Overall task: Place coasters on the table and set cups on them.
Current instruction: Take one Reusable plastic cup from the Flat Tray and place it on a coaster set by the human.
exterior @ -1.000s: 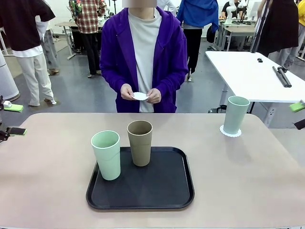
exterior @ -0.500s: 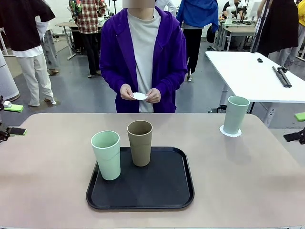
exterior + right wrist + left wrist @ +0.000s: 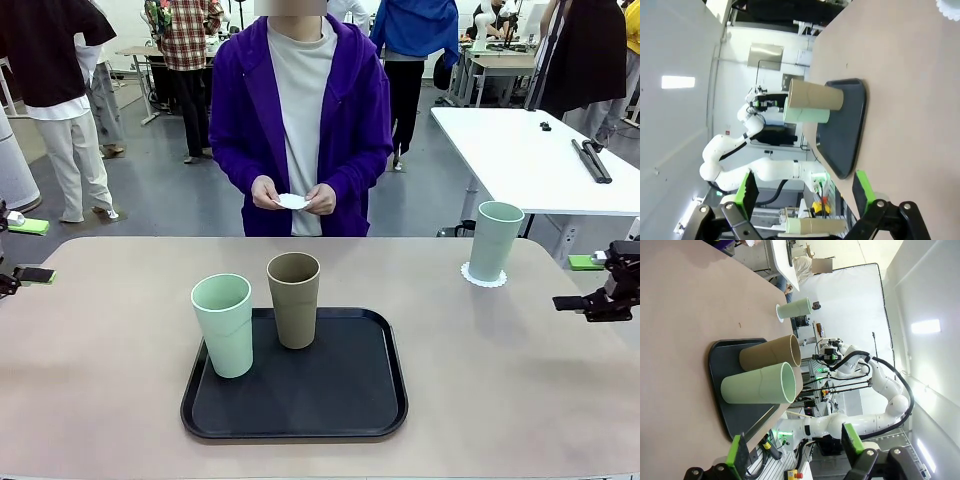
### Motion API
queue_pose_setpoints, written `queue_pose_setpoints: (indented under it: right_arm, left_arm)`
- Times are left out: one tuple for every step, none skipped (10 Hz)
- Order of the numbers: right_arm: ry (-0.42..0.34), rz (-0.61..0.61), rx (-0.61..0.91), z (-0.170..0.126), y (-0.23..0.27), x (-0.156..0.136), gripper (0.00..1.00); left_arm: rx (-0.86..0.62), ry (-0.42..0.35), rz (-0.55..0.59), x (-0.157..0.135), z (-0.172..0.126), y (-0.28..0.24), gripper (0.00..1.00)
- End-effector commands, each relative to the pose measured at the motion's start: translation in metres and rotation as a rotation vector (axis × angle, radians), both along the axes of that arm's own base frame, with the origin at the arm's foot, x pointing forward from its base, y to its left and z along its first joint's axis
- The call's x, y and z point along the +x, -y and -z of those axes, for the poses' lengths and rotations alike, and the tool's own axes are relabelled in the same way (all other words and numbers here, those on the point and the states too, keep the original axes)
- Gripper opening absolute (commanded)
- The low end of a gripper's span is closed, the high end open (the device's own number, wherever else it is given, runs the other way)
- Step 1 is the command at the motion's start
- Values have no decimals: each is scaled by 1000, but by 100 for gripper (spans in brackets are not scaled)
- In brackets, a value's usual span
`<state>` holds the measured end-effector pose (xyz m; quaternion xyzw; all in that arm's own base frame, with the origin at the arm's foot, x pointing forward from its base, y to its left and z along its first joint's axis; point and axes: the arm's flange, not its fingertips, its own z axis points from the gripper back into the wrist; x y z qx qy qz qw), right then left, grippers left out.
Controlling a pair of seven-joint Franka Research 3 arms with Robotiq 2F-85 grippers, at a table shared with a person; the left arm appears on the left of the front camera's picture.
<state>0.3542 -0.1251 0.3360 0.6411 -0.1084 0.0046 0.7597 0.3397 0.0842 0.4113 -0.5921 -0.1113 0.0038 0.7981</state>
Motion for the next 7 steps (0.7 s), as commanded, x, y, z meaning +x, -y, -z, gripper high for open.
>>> queue_pose_setpoints:
  right_arm:
    - [12, 58, -19, -5, -7, -3, 100]
    - [0, 55, -34, -7, -6, -2, 100]
    - [32, 26, -44, -11, -5, -2, 100]
    - [63, 37, -52, -16, -3, -2, 100]
    - [17, 27, -27, -5, -2, 1, 100]
    - [17, 27, -27, -5, -2, 1, 100]
    - [17, 27, -27, -5, -2, 1, 100]
  left_arm:
    - [-8, 16, 0, -1, 0, -1, 100]
    - [-8, 16, 0, -1, 0, -1, 100]
    - [-8, 16, 0, -1, 0, -1, 100]
    - [-8, 16, 0, -1, 0, -1, 100]
    - [-8, 16, 0, -1, 0, -1, 100]
    - [-8, 16, 0, -1, 0, -1, 100]
    - [-8, 16, 0, -1, 0, -1, 100]
